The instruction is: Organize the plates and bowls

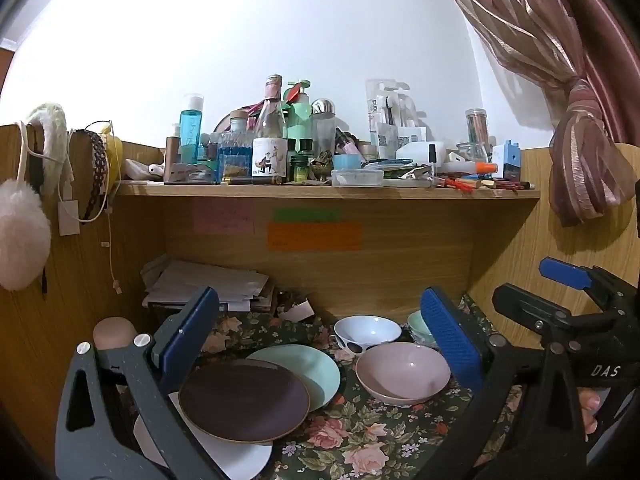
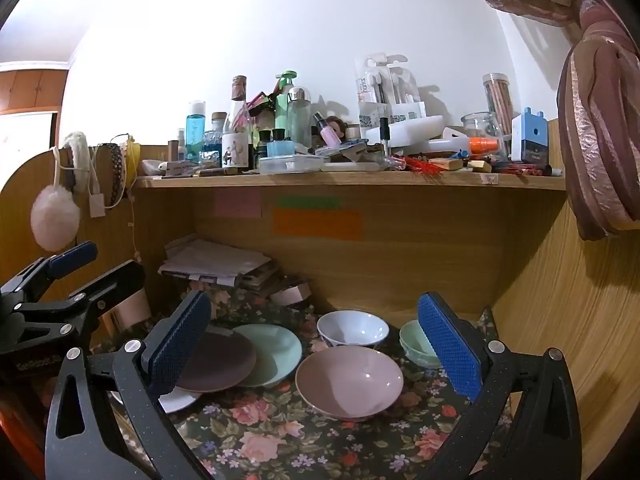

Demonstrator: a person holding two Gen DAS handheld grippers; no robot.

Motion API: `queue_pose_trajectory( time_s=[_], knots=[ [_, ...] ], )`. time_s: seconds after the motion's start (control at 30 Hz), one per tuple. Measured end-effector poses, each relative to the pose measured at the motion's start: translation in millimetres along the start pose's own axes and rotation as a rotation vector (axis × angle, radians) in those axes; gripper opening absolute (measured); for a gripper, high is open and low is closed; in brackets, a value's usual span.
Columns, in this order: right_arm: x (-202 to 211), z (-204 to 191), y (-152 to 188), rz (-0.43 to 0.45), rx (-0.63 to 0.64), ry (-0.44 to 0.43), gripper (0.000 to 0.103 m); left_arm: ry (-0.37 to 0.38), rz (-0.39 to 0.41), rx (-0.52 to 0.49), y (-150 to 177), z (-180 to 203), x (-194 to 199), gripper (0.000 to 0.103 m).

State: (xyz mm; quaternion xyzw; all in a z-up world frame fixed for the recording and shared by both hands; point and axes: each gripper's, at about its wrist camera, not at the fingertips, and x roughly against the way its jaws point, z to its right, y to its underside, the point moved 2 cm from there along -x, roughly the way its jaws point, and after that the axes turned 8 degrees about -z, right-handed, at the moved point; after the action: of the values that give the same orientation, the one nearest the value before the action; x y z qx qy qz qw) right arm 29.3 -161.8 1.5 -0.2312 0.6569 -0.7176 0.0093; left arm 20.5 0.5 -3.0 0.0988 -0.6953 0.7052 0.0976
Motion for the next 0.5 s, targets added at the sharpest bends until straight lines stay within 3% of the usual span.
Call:
queue_pose_trajectory(
  time_s=[0.5],
  knots=[
    [0.4, 0.2, 0.1, 0.000, -0.004, -0.003, 0.103, 0.004, 0.000, 0.000, 0.7, -3.0, -1.7, 0.102]
  ],
)
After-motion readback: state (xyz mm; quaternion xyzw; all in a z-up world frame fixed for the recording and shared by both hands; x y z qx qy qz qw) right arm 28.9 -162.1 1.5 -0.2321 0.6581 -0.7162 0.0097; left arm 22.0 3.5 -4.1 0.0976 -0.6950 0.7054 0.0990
